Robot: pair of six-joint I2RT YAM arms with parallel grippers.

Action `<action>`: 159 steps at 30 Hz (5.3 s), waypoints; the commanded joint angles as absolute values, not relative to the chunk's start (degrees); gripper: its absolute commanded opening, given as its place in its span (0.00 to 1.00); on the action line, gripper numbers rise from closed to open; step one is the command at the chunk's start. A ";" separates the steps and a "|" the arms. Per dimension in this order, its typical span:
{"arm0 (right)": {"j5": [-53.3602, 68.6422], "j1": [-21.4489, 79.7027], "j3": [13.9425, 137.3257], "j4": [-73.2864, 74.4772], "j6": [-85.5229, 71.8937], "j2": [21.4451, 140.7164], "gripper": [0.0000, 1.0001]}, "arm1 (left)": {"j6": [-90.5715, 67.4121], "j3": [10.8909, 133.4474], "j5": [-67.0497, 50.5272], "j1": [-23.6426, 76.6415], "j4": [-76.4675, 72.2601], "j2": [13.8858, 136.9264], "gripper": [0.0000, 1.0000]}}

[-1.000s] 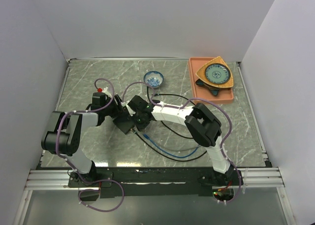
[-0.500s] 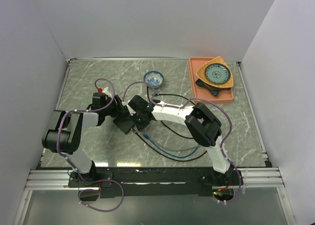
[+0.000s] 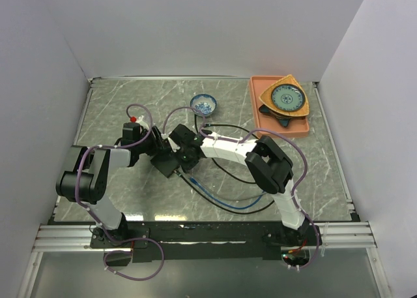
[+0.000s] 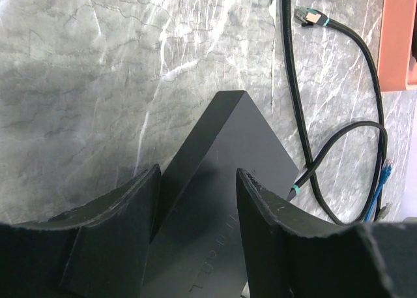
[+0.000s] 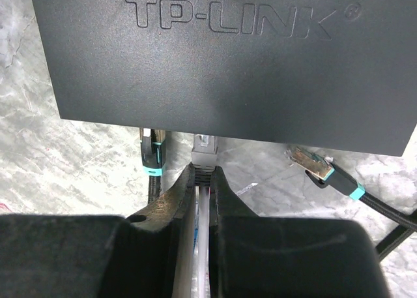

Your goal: Insert the plug into the switch port

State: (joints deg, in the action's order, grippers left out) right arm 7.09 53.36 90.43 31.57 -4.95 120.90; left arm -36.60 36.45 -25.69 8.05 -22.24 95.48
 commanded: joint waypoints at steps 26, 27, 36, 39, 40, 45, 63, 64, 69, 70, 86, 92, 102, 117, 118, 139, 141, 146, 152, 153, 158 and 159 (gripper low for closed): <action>7.29 51.50 106.53 15.91 -6.15 125.60 0.00 | -37.27 35.42 -36.39 11.07 -16.00 98.09 0.53; 7.38 51.50 105.39 15.82 -6.24 125.16 0.00 | -37.27 35.51 -36.13 10.99 -15.39 97.82 0.53; 8.52 51.59 94.23 13.10 -7.38 120.25 0.11 | -37.00 36.30 -31.12 11.07 -12.66 94.13 0.66; 8.44 51.59 90.18 12.48 -7.47 117.96 0.15 | -37.09 36.74 -29.19 10.99 -11.52 93.17 0.72; 8.44 51.77 89.31 12.48 -7.64 117.34 0.16 | -37.00 36.83 -28.48 10.90 -11.25 92.82 0.75; 7.30 52.12 84.03 13.18 -7.38 113.39 0.31 | -36.39 37.79 -23.57 10.81 -7.56 89.22 0.83; 3.96 52.21 72.60 15.20 -8.52 99.76 0.89 | -36.21 36.21 -9.49 10.46 1.30 64.79 0.97; 3.87 52.21 71.99 15.29 -8.87 99.23 0.89 | -36.47 36.12 -9.58 10.46 1.49 63.56 0.96; 1.76 52.64 66.10 14.86 -10.98 95.54 0.87 | -37.79 36.21 -11.07 10.46 2.81 55.29 0.96; 1.41 52.73 65.05 14.24 -11.25 94.93 0.87 | -38.05 36.82 -11.60 10.46 2.99 53.46 0.96; -7.99 59.50 63.81 17.31 -14.50 97.99 0.32 | -39.29 38.67 -15.12 10.46 3.60 47.90 0.96; -8.61 60.29 65.04 18.37 -14.85 99.84 0.31 | -38.67 38.76 -15.38 10.46 3.78 48.60 0.96; -8.35 61.52 65.30 18.55 -15.21 101.42 0.30 | -38.50 38.58 -15.38 10.46 3.78 49.31 0.96; -10.72 63.89 66.36 20.13 -16.17 104.85 0.30 | -38.50 37.79 -16.00 10.46 3.52 49.40 0.96; -10.72 63.90 66.44 20.21 -16.17 105.20 0.30 | -38.58 37.71 -16.00 10.46 3.43 49.31 0.96; -5.89 63.63 66.27 18.37 -13.63 108.02 0.16 | -38.06 37.71 -16.09 10.46 3.43 49.75 0.96; -6.24 63.63 66.18 18.72 -13.19 107.84 0.06 | -37.88 37.71 -16.00 10.46 3.69 49.57 0.96; -10.18 63.46 65.04 20.03 -12.22 102.05 0.00 | -37.70 37.97 -15.65 10.46 3.96 49.66 0.96; -19.67 62.75 61.79 22.41 -11.52 86.16 0.00 | -37.62 38.06 -15.91 10.46 3.87 50.01 0.96; -20.73 62.67 60.66 22.59 -11.25 80.65 0.00 | -37.62 37.88 -15.82 10.46 3.78 50.01 0.96; -26.80 62.67 58.45 22.94 -9.33 62.08 0.00 | -37.97 37.79 -16.43 10.46 2.99 50.62 0.96; -28.37 62.67 57.84 22.68 -8.79 55.96 0.00 | -37.97 37.71 -16.44 10.46 2.73 50.89 0.96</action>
